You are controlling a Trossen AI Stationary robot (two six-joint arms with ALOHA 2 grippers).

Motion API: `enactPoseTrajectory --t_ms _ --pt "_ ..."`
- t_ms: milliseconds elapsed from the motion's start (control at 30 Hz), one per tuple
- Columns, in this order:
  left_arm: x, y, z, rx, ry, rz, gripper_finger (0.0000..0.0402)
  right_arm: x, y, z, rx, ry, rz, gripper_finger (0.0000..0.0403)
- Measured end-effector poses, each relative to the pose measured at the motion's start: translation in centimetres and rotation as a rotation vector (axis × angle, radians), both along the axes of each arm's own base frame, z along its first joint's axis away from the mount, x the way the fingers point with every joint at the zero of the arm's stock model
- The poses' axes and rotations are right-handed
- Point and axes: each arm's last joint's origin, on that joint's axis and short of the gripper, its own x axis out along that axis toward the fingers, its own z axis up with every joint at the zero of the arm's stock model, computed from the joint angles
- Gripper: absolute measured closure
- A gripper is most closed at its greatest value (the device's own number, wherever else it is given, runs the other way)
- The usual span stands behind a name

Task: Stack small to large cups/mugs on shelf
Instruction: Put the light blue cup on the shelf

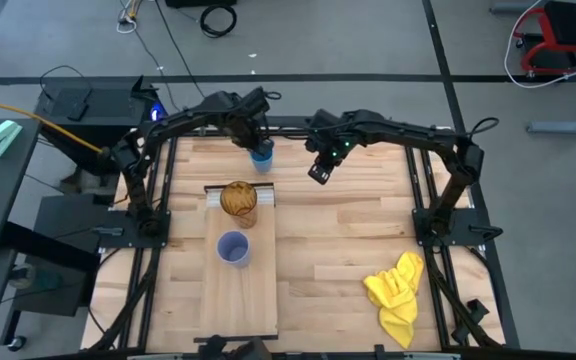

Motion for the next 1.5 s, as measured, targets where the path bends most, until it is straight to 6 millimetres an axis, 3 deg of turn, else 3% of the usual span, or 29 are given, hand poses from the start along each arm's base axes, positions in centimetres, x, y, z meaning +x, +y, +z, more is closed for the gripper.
enactPoseTrajectory --t_ms 233,567,967,1133,1233,1500 --pt "0.1 -0.1 0.1 -0.048 -0.028 0.093 0.0294 -1.2 0.7 -0.3 0.006 0.011 0.001 0.0380" --pt "3.0 -1.5 0.9 -0.018 -0.215 0.180 0.0295 -3.3 1.7 -1.1 0.021 0.035 -0.003 0.0380" --pt "5.1 -4.4 1.1 -0.035 -0.271 0.196 0.0328 -7.8 3.6 -0.4 0.002 -0.010 -0.003 0.0380" --pt "6.3 -5.4 1.5 0.004 -0.337 0.125 0.0338 -9.0 4.2 0.1 -0.008 -0.055 -0.024 0.0380" --pt "7.0 -6.0 1.8 0.043 -0.379 0.170 0.0340 -9.5 4.4 0.5 -0.007 -0.070 -0.040 0.0380" --pt "6.2 -6.1 0.5 0.179 -0.207 0.318 0.0346 -10.2 5.2 1.4 0.029 -0.111 -0.123 0.0380"
